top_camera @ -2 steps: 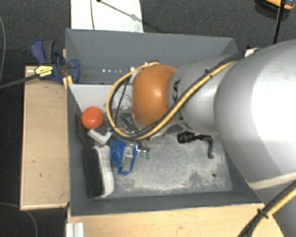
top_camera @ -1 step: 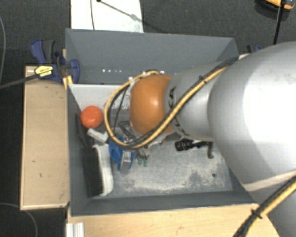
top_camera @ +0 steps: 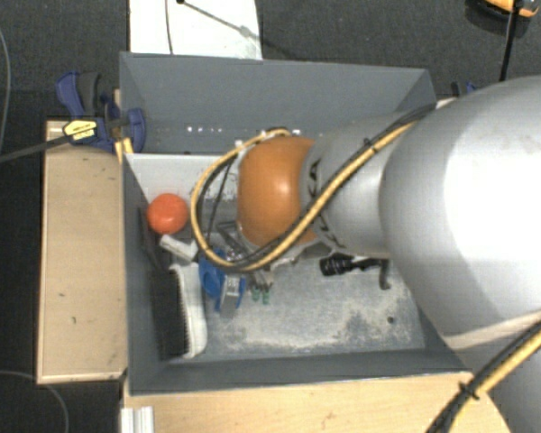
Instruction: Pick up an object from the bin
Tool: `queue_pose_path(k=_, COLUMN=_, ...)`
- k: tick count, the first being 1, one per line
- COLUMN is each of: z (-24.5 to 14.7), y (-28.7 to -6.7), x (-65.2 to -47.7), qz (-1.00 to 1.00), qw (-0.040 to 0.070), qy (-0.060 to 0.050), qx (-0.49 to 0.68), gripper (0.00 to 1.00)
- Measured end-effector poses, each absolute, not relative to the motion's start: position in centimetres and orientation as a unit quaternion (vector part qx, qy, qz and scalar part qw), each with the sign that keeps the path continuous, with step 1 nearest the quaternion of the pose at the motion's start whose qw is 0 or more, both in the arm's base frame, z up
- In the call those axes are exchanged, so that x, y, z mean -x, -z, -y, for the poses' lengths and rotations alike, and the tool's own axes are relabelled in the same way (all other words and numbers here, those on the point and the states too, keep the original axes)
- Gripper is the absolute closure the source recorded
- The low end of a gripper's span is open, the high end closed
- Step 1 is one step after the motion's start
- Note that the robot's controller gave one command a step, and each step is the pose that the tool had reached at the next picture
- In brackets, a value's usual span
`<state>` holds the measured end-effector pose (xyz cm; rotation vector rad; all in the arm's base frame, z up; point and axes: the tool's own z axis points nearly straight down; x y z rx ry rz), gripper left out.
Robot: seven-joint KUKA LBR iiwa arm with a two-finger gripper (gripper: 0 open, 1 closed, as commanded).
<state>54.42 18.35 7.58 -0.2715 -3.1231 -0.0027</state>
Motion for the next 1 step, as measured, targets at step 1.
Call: queue_pose_path(k=1, z=-16.5, y=-13.38, x=-53.31, qz=0.999, qw=0.003, qy=0.001, qx=0.049, gripper=1.0)
